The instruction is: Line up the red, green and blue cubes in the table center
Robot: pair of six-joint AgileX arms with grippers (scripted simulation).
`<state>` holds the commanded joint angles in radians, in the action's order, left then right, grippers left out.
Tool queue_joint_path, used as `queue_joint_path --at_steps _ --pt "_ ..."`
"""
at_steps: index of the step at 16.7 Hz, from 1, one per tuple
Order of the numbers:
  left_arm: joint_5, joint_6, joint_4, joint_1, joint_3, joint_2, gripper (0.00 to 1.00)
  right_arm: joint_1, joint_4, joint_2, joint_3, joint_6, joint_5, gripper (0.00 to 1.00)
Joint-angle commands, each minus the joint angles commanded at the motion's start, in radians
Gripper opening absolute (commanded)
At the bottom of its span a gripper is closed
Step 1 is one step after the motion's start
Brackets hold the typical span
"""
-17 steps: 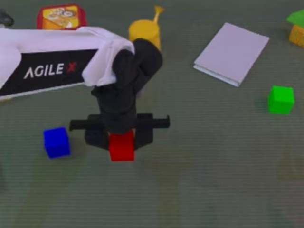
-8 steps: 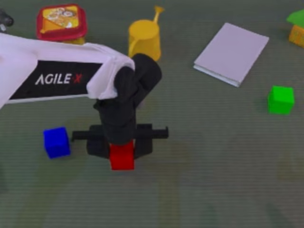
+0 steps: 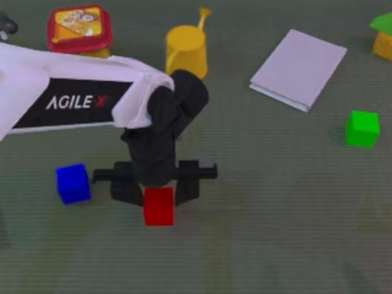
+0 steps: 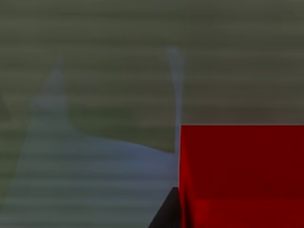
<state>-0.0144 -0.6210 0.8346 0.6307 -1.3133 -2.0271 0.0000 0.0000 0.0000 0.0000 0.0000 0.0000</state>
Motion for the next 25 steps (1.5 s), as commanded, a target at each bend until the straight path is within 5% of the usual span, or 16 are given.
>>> queue_joint_path --at_steps 4,13,25 --pt "0.0 0.0 0.0 0.0 0.0 0.0 1.0 0.0 0.0 0.0 0.0 0.0 0.0 1.0" --pt "0.0 0.0 0.004 -0.001 -0.003 0.001 1.0 0.0 0.0 0.0 0.0 0.0 0.0 1.0" --pt "-0.001 -0.006 0.25 -0.011 -0.154 0.093 1.0 0.0 0.0 0.0 0.0 0.0 0.0 1.0"
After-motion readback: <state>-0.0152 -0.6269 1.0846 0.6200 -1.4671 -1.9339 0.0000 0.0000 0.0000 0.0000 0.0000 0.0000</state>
